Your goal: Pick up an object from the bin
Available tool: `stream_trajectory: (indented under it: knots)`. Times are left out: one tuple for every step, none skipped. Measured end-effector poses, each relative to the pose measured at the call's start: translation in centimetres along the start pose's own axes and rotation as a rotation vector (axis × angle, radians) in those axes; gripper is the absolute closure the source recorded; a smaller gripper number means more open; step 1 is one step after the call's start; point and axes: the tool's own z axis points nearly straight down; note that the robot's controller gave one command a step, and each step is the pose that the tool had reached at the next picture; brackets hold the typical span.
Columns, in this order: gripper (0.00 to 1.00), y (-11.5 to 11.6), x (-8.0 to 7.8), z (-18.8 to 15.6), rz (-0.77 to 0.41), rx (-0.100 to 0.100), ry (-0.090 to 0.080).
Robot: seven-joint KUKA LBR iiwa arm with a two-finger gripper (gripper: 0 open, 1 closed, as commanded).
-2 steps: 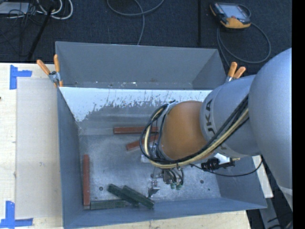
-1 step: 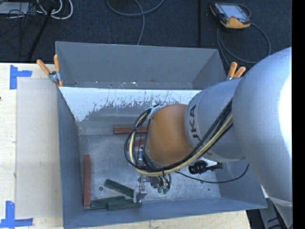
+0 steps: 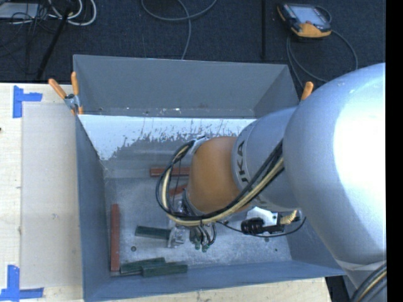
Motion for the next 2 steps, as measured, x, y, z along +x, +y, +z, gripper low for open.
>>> stream_trajectory:
  knots:
    - [1.0, 0.0, 0.0, 0.0, 0.0, 0.0, 0.0]
    - [1.0, 0.14, -0.16, -0.03, -0.007, 0.004, 0.006]
